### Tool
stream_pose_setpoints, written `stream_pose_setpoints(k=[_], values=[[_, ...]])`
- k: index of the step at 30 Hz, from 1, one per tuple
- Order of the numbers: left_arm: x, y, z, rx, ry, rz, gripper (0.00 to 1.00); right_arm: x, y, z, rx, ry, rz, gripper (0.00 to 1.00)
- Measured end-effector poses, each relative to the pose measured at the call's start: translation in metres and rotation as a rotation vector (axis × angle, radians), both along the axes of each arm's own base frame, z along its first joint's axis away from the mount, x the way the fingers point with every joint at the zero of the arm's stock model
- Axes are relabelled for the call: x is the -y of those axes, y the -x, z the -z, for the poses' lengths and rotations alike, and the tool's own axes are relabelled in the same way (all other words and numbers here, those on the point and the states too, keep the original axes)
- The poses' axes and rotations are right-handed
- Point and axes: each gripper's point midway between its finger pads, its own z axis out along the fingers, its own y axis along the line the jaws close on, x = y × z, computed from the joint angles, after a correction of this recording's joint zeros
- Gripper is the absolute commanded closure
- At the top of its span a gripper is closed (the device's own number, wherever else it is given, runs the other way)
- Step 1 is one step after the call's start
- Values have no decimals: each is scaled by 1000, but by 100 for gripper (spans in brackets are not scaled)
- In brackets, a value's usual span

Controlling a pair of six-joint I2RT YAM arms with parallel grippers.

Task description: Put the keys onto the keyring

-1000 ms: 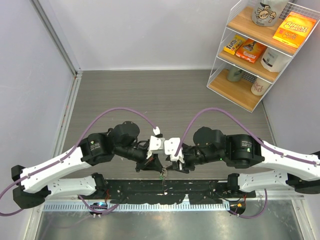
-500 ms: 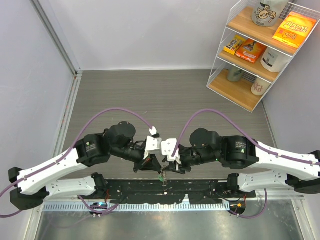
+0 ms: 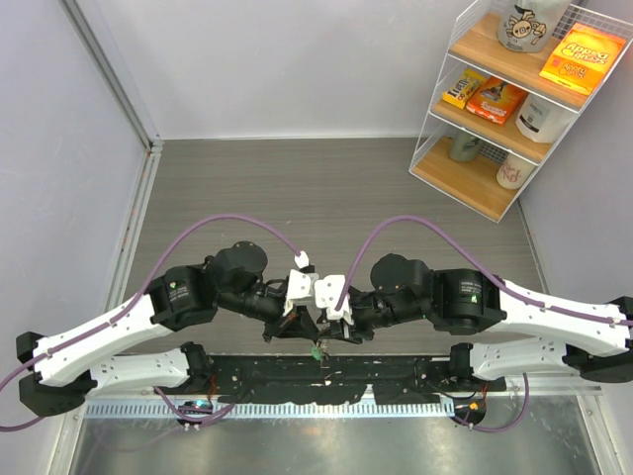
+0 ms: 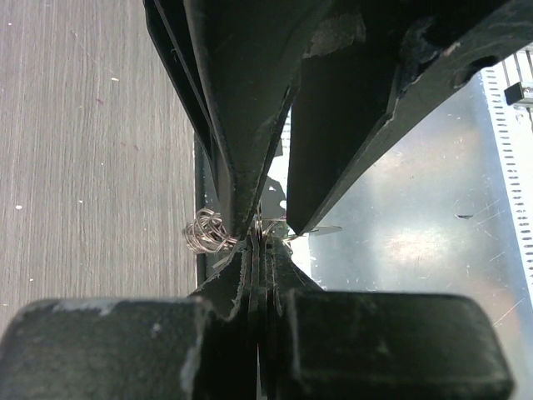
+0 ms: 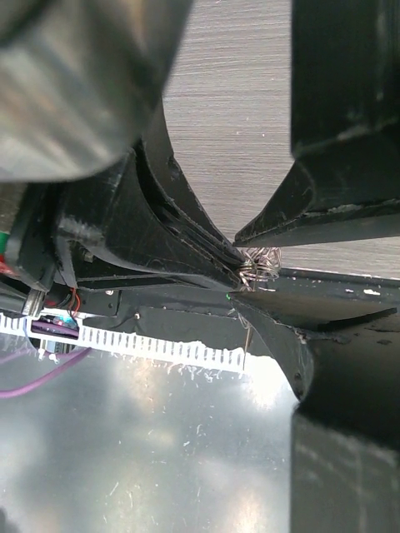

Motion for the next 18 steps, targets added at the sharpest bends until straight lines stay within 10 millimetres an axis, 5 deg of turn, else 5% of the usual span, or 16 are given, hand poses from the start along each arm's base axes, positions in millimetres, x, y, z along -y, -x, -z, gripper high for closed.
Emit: stream_pose_setpoints(k=[18], values=[[-3, -1, 2, 8, -3, -14, 100, -5, 1, 3, -3, -10, -9, 71]])
